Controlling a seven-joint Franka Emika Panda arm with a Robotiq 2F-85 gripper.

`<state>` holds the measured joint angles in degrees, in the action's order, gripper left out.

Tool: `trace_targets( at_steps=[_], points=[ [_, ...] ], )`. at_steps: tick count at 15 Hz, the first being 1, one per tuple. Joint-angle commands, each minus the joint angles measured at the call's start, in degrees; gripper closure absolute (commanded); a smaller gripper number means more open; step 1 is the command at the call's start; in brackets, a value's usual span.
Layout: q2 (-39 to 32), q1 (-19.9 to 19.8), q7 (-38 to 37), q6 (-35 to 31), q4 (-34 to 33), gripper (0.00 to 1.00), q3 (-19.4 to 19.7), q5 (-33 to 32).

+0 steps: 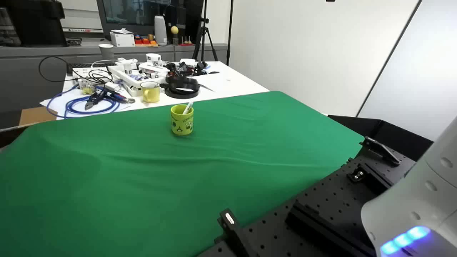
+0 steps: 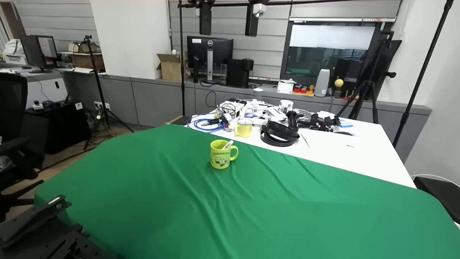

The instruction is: Remove the marker from the mug and put it on the table

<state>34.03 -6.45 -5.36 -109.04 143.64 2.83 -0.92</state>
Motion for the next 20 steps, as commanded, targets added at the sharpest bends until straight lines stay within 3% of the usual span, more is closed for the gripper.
trace_targets(
  at_steps=[1,11,20],
  points=[
    [0.0,0.1,0.0,0.0,-0.1,0.00,0.1,0.0],
    [-1.3,-0.1,-0.4,-0.8,-0.8,0.00,0.1,0.0],
    [-31.2,0.3,-7.6,-11.1,-18.8,0.00,-0.2,1.7]
  ],
)
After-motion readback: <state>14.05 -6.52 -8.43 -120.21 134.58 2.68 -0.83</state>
